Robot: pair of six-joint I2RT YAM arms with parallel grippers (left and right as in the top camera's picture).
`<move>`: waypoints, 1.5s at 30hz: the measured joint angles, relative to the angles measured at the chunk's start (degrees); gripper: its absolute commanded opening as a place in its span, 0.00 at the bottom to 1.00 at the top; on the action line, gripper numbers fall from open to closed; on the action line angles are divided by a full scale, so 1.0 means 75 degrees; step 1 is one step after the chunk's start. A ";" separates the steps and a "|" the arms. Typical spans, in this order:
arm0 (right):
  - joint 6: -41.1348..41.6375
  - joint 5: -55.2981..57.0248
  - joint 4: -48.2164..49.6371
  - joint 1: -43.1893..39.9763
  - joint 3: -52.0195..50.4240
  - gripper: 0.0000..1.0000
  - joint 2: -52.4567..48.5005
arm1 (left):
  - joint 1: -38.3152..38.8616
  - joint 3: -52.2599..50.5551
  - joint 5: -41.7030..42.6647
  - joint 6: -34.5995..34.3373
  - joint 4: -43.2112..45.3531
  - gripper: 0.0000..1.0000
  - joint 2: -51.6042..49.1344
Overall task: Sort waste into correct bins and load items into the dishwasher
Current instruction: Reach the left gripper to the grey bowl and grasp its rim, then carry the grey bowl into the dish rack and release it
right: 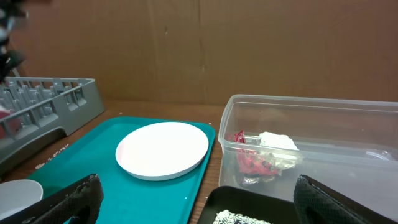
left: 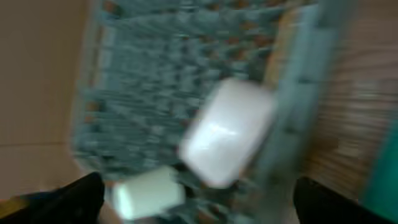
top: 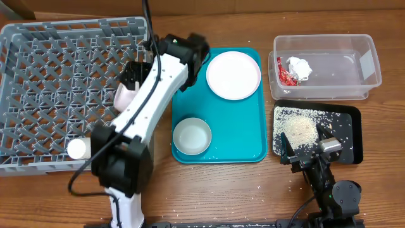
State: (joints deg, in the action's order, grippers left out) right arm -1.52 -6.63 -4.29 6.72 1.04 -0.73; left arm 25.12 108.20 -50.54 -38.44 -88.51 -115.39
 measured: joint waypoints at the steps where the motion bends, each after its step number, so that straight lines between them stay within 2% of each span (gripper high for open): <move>1: 0.0000 0.0000 0.0006 0.0003 0.0000 1.00 0.0000 | 0.0111 0.0064 0.0609 -0.0050 0.0224 1.00 0.0230; 4: -0.0003 0.0000 0.0006 0.0000 0.0000 0.99 0.0000 | 0.0245 0.0128 0.2320 -0.0012 0.0460 0.96 0.0557; 8: 0.0000 0.0000 0.0003 0.0000 0.0000 1.00 0.0000 | 0.0268 -0.0335 0.3774 -0.0079 0.0705 0.94 0.0592; 13: -0.0003 0.0000 0.0003 0.0000 0.0000 0.99 0.0000 | 0.0268 -0.1830 0.5167 0.0376 0.1649 0.71 0.0583; 15: -0.0003 0.0000 0.0003 0.0003 0.0000 1.00 0.0000 | 0.0265 -0.2352 0.5528 0.0525 0.1830 0.57 0.0583; 18: -0.0003 0.0000 0.0003 0.0003 0.0000 0.99 0.0000 | 0.0175 -0.2908 0.5960 0.0638 0.2046 0.57 0.0568; 24: 0.0000 0.0000 0.0006 0.0000 0.0000 0.99 0.0000 | -0.0003 -0.3214 0.6181 0.0801 0.2320 0.59 0.0568; 27: -0.0003 0.0000 0.0000 0.0003 0.0000 1.00 0.0000 | -0.0006 -0.3605 0.6260 0.0935 0.2608 0.56 0.0568; 29: -0.0003 0.0000 0.0006 0.0000 0.0000 1.00 0.0000 | -0.0006 -0.3949 0.6274 0.1008 0.2847 0.44 0.0568; 32: 0.0000 0.0000 0.0006 0.0000 0.0000 1.00 0.0000 | -0.0006 -0.4415 0.6324 0.1145 0.3069 0.10 0.0568; 33: -0.0003 0.0000 0.0003 0.0000 0.0000 1.00 0.0000 | -0.0006 -0.4491 0.6344 0.1169 0.3083 0.04 0.0565; 40: -0.0003 0.0000 0.0003 0.0000 0.0000 1.00 0.0000 | -0.0003 -0.3955 0.6548 0.1137 0.2495 0.04 0.0819; 42: 0.0000 0.0000 0.0006 0.0003 0.0000 1.00 0.0000 | 0.0000 -0.3593 0.6222 0.1055 0.2063 0.04 0.0979; 45: 0.0000 0.0000 0.0006 0.0000 0.0000 1.00 0.0000 | 0.0000 -0.2830 0.4963 0.0603 0.0985 0.04 0.1434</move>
State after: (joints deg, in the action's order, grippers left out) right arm -1.52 -6.63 -4.25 6.72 1.04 -0.73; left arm 25.12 86.98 -13.32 -33.91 -81.12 -104.64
